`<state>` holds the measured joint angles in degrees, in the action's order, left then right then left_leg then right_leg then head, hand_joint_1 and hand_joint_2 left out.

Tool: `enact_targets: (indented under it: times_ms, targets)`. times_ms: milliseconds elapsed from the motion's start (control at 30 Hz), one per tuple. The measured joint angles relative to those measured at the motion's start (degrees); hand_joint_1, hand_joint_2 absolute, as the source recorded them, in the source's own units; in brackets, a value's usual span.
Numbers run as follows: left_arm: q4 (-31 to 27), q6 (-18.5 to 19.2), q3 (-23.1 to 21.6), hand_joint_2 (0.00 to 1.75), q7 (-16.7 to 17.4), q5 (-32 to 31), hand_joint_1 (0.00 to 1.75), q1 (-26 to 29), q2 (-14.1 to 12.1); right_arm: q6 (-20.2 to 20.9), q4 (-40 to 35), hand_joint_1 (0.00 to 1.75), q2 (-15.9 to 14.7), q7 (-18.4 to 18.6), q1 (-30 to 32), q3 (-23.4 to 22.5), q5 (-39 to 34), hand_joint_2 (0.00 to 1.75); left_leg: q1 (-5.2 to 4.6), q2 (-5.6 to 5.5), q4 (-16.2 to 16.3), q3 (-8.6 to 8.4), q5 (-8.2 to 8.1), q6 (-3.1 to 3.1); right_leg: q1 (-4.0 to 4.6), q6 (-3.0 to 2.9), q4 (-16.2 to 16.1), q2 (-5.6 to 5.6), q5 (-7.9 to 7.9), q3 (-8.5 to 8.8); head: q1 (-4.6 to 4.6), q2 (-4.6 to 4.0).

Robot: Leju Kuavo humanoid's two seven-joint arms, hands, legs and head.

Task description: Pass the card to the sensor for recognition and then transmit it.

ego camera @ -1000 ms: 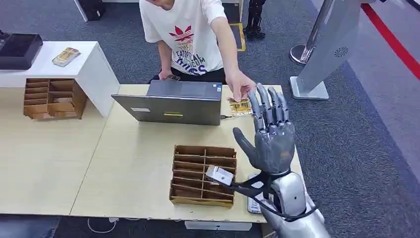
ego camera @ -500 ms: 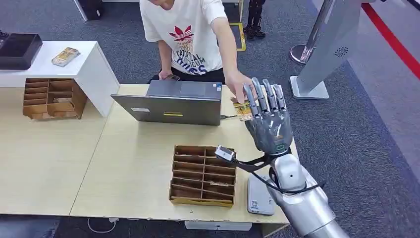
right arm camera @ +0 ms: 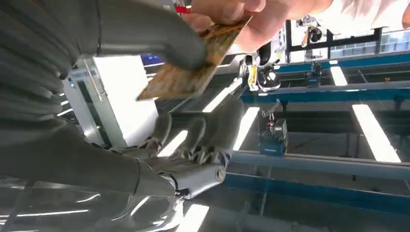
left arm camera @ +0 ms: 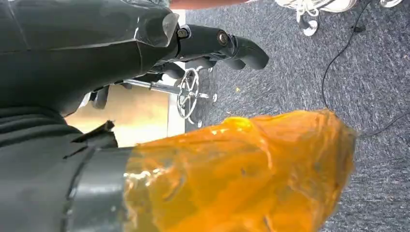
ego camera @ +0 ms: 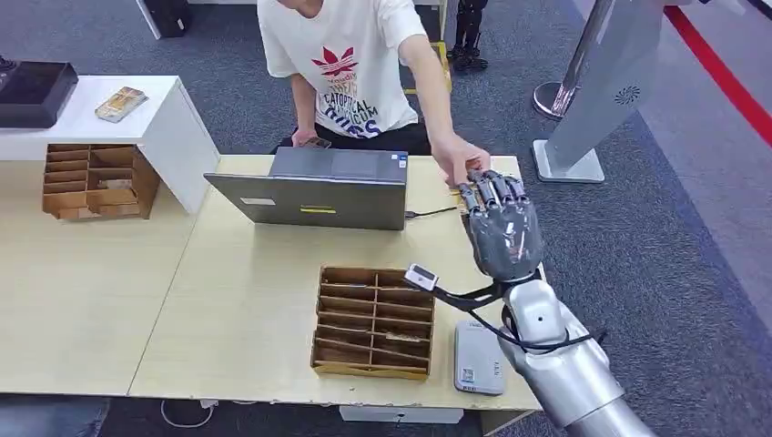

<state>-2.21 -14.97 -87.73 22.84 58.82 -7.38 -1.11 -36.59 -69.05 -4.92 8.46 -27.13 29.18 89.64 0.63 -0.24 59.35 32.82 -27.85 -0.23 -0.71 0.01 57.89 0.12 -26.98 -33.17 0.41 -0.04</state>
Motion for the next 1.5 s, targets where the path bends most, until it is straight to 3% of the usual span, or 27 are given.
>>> enact_targets:
  times_ms: [667, 833, 933, 1133, 1300, 1400, 1500]
  targets:
    - [0.0, 0.0, 0.0, 0.00, -0.2, 1.4, 0.00, 0.0, 0.0, 0.0, 2.0, 1.75, 0.2, -0.8, 0.3, 0.0, 0.0, 1.75, 0.00, 0.00, 0.0, 0.00, 0.00, 0.00, 0.00, 0.00, 0.0, 0.00, 0.00, 0.00, 0.00, -0.02]
    - [0.0, 0.0, 0.0, 0.00, -0.4, 2.1, 0.00, 0.1, 0.0, -0.2, 1.1, 1.75, 1.4, -3.5, 2.0, -1.4, -3.9, 1.75, 0.00, 0.00, 0.0, 0.00, 0.00, 0.00, 0.00, 0.00, 0.0, 0.00, 0.00, 0.00, 0.02, -0.02]
    - [0.0, 0.0, 0.0, 0.00, -0.6, 3.3, 0.00, 0.2, 0.3, 1.3, -2.0, 1.75, 3.0, -7.0, 4.1, -2.6, -13.7, 1.75, 0.01, -0.01, 0.0, 0.01, 0.00, 0.00, 0.00, 0.00, 0.0, -0.01, -0.01, 0.00, 0.00, -0.02]
    - [0.3, 0.0, 0.0, 0.00, -1.7, 6.3, 0.00, 0.7, 1.5, 9.4, -12.6, 1.75, 6.7, -14.7, 10.7, -3.7, -40.5, 1.75, 0.00, 0.00, 0.0, 0.03, -0.01, -0.01, 0.00, 0.02, 0.0, -0.01, -0.03, -0.04, -0.02, -0.02]
    - [0.9, 0.0, 0.0, 0.00, -2.6, 8.0, 0.00, 1.3, 2.4, 10.1, -20.5, 1.75, 8.0, -19.6, 16.3, -3.7, -54.1, 1.75, 0.00, -0.02, 0.0, 0.04, -0.02, -0.02, 0.00, 0.03, 0.0, -0.02, -0.04, -0.06, 0.00, -0.02]
    - [1.1, 0.0, 0.0, 0.00, -3.4, 9.7, 0.00, 1.5, 2.8, 10.1, -26.2, 1.75, 8.1, -23.6, 21.3, -4.7, -69.7, 1.75, -0.01, -0.09, 0.0, 0.06, -0.03, -0.01, 0.00, 0.06, 0.0, -0.08, -0.07, -0.04, 0.00, -0.02]
    - [1.2, 0.0, 0.0, 0.00, -3.8, 11.0, 0.00, 1.9, 3.0, 11.1, -30.3, 1.75, 8.1, -24.8, 25.8, -6.4, -78.6, 1.75, -0.01, -0.07, 0.0, 0.06, -0.04, -0.01, 0.00, 0.06, 0.0, -0.05, -0.07, -0.05, 0.00, -0.02]
